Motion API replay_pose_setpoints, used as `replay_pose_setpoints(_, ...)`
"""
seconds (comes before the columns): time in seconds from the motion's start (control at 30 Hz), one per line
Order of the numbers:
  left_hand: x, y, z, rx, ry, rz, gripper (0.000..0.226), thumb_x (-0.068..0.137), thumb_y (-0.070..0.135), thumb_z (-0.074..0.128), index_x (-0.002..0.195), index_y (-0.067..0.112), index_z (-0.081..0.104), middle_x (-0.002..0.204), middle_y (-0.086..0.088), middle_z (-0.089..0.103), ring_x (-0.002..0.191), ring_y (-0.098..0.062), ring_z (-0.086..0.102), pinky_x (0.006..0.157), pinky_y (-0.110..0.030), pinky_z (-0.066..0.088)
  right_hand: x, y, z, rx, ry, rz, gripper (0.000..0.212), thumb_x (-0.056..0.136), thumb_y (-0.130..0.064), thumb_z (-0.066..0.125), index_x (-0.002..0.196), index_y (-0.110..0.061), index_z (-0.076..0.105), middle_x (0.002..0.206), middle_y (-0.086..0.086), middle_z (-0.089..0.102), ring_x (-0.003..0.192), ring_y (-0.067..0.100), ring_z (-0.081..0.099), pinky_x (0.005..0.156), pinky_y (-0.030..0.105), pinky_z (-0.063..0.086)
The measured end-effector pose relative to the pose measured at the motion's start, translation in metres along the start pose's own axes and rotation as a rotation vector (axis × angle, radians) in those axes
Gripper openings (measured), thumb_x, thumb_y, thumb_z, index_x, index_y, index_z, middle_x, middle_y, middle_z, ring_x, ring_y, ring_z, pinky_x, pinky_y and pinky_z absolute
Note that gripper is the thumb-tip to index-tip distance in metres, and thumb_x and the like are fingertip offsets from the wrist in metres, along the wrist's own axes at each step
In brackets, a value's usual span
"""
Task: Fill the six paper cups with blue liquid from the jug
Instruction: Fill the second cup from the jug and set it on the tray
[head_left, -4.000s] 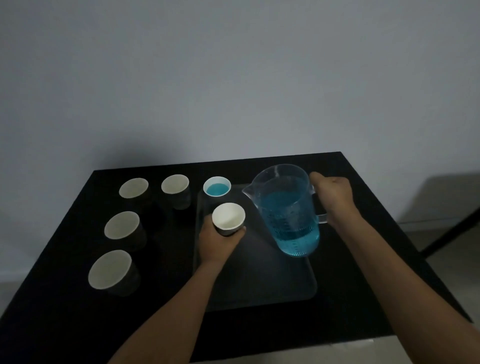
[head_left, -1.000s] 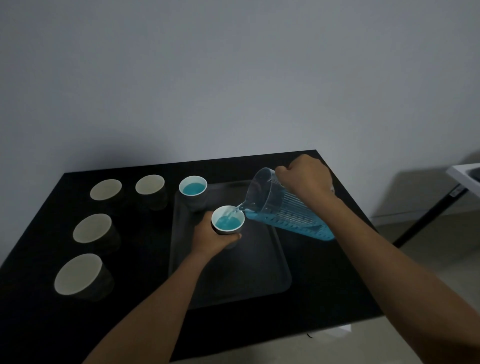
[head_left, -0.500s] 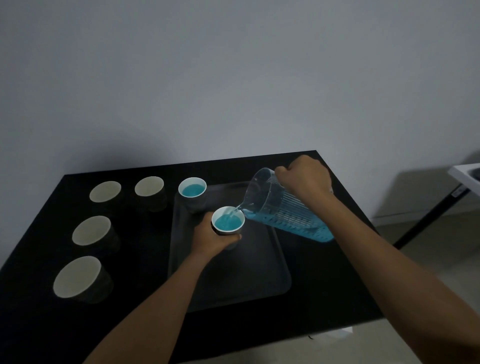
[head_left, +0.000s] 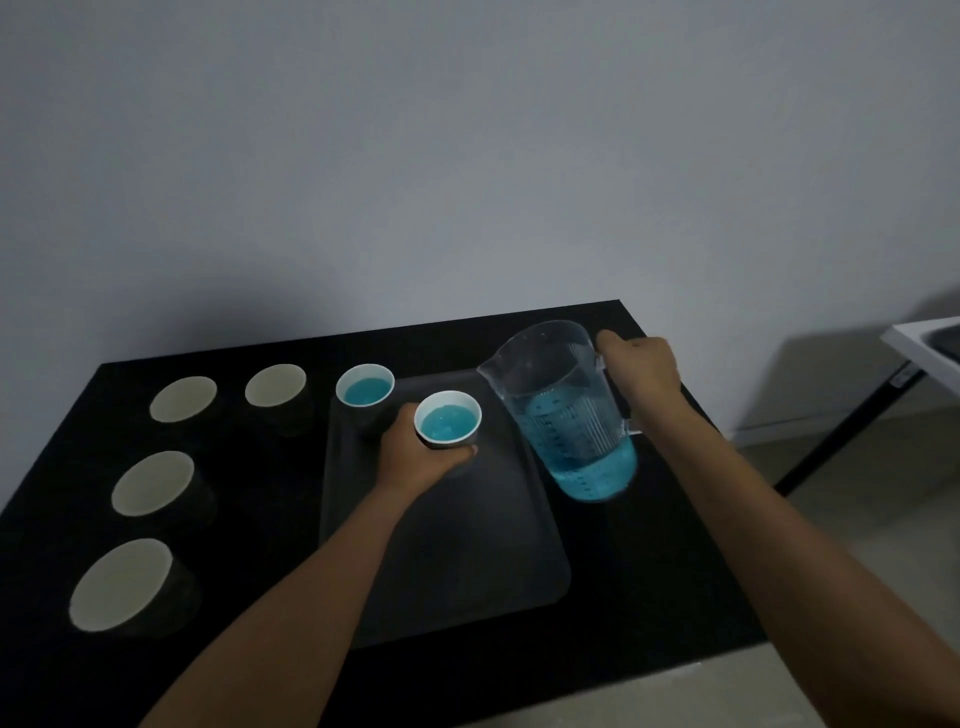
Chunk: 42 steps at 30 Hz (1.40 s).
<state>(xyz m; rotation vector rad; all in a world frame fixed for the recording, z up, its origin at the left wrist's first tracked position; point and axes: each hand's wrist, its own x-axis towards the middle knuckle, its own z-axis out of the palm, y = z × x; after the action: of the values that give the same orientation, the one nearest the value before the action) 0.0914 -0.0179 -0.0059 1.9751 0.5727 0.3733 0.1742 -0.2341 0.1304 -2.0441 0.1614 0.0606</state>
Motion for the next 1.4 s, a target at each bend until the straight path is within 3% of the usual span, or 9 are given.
replay_pose_setpoints(0.07,0.008,0.002,0.004,0.027,0.013,0.011,0.066,0.052,0.023,0.093,0.105,0.019,0.055,0.105,0.005,0.062,0.095,-0.012,0.060,0.083,-0.026,0.047,0.002,0.006,-0.003,0.147,-0.009,0.097,0.027,0.083,-0.025,0.054,0.059,-0.014,0.046,0.061,0.004,0.048,0.065,0.020,0.044,0.077,0.046,0.053)
replay_pose_setpoints(0.13,0.017,0.002,0.008,0.043,0.023,0.011,0.067,0.052,0.023,0.093,0.107,0.018,0.055,0.109,0.002,0.063,0.097,-0.013,0.060,0.082,-0.025,0.046,0.003,0.011,-0.005,0.239,-0.016,0.154,0.022,0.082,-0.023,0.054,0.063,-0.012,0.050,0.071,0.008,0.054,0.070,0.021,0.048,0.088,0.060,0.050)
replay_pose_setpoints(0.23,0.032,0.002,0.017,0.060,0.015,-0.016,0.070,0.052,0.026,0.093,0.111,0.017,0.056,0.114,0.000,0.064,0.102,-0.017,0.061,0.085,-0.026,0.046,0.010,0.017,-0.005,0.349,-0.013,0.210,0.012,0.084,-0.017,0.053,0.076,-0.008,0.055,0.075,0.008,0.054,0.065,0.016,0.047,0.090,0.063,0.048)
replay_pose_setpoints(0.33,0.047,0.005,0.029,0.056,0.006,-0.026,0.070,0.055,0.027,0.092,0.113,0.016,0.056,0.116,-0.002,0.064,0.103,-0.018,0.061,0.085,-0.026,0.045,0.018,0.022,-0.004,0.418,0.007,0.246,0.005,0.085,-0.014,0.053,0.087,-0.009,0.055,0.080,0.010,0.054,0.070,0.017,0.049,0.087,0.059,0.051)
replay_pose_setpoints(0.47,0.065,0.008,0.042,0.066,0.025,-0.047,0.072,0.056,0.030,0.091,0.116,0.016,0.054,0.116,-0.001,0.063,0.104,-0.019,0.060,0.084,-0.026,0.045,0.027,0.027,-0.002,0.464,0.047,0.259,0.017,0.085,-0.013,0.053,0.069,-0.009,0.048,0.066,0.004,0.047,0.066,0.016,0.046,0.076,0.048,0.053)
replay_pose_setpoints(0.87,0.085,0.002,0.062,0.036,0.036,-0.113,0.074,0.062,0.027,0.089,0.122,0.017,0.047,0.119,-0.002,0.059,0.106,-0.016,0.056,0.082,-0.026,0.043,0.038,0.042,0.005,0.438,0.096,0.224,0.034,0.085,-0.009,0.054,0.055,-0.014,0.039,0.052,-0.001,0.038,0.052,0.013,0.036,0.060,0.027,0.040)
replay_pose_setpoints(1.23,0.052,-0.027,0.052,-0.046,0.053,-0.200,0.109,0.040,0.041,0.094,0.132,0.019,0.041,0.136,-0.002,0.050,0.123,-0.018,0.050,0.104,-0.042,0.045,0.025,0.032,0.009,0.440,0.023,0.187,0.031,0.084,-0.011,0.055,0.056,-0.015,0.042,0.058,0.003,0.043,0.057,0.014,0.040,0.064,0.030,0.041)
replay_pose_setpoints(1.3,0.031,-0.034,0.046,-0.021,0.109,-0.164,0.094,0.052,0.027,0.092,0.131,0.014,0.044,0.135,-0.005,0.046,0.121,-0.019,0.049,0.103,-0.038,0.045,0.020,0.027,0.013,0.462,-0.003,0.178,0.033,0.084,-0.011,0.055,0.055,-0.017,0.041,0.056,0.001,0.041,0.055,0.013,0.039,0.064,0.030,0.040)
replay_pose_setpoints(1.4,0.008,-0.045,0.028,-0.005,0.239,-0.055,0.049,0.067,0.002,0.078,0.109,0.010,0.054,0.116,-0.010,0.055,0.097,-0.022,0.060,0.084,-0.036,0.053,0.011,0.017,0.024,0.477,-0.045,0.140,0.033,0.082,-0.011,0.056,0.053,-0.017,0.042,0.055,0.002,0.040,0.054,0.014,0.038,0.064,0.030,0.038)
